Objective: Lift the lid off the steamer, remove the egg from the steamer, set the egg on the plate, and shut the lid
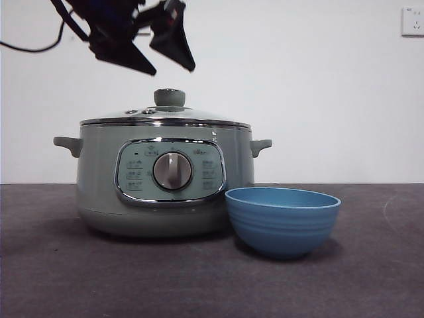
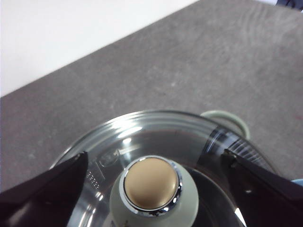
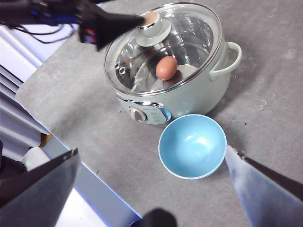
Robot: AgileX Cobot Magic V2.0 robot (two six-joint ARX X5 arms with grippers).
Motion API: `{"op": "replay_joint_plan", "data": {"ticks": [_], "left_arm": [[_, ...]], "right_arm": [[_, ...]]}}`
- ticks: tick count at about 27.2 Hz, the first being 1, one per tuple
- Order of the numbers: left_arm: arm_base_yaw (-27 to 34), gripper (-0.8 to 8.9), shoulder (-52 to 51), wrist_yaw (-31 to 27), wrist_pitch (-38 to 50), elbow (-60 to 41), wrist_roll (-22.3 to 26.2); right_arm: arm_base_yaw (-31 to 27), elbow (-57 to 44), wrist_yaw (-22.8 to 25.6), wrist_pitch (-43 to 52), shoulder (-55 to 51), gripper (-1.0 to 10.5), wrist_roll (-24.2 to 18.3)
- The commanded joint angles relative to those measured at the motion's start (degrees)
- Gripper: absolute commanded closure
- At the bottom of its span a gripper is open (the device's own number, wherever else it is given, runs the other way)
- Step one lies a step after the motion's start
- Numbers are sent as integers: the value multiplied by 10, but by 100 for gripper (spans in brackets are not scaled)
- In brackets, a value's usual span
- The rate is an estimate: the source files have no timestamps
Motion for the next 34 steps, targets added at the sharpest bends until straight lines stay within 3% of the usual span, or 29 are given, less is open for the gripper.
{"op": "replay_joint_plan", "data": {"ticks": [1,11,15,22,24,34], "left_arm": [[0,343,16,-2,10,0,9],[0,347,53,-3,10,0,6],[0,605,53,-4,-6,0,6],[0,703,53,-3,-17,0,5],[0,824,53,-3,-16,0,5],[0,822,45,-1,11,23,-12]], "right_arm": [[1,2,0,1,0,348,1],[1,2,0,1,0,349,1],[1,2,0,1,0,349,1],[1,2,0,1,0,350,1],[1,2,0,1,0,350,1],[1,2,3,2,0,350,1]]}}
